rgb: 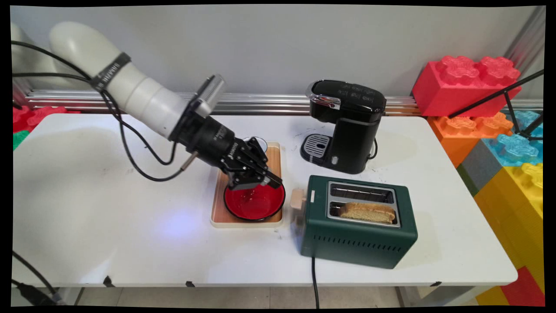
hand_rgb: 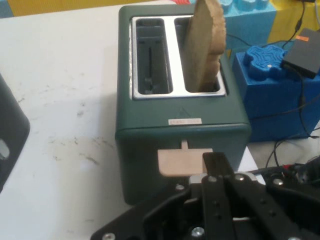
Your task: Press the toaster switch
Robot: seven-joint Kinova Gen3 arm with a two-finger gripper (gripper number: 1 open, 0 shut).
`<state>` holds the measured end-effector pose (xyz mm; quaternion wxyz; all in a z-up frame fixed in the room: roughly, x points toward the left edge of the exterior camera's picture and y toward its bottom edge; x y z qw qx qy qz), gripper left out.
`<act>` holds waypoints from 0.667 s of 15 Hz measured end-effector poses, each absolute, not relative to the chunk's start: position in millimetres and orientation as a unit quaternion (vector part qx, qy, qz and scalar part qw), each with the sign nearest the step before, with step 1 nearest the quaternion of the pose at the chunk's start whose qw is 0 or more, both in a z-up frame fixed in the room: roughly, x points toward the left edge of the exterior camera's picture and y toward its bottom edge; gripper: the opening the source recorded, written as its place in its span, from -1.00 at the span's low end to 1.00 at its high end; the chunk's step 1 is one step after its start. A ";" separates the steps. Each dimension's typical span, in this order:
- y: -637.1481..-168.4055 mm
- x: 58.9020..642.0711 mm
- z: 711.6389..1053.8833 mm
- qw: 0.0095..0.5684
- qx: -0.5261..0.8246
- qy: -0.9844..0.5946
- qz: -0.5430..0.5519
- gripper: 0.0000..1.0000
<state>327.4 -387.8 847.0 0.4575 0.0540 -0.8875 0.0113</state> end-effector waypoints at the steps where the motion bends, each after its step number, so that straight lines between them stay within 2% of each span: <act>1: -389.0 323.5 843.3 0.458 0.056 -0.887 0.011 -1.00; 10: -398.5 298.2 817.6 0.460 0.068 -0.885 0.009 -1.00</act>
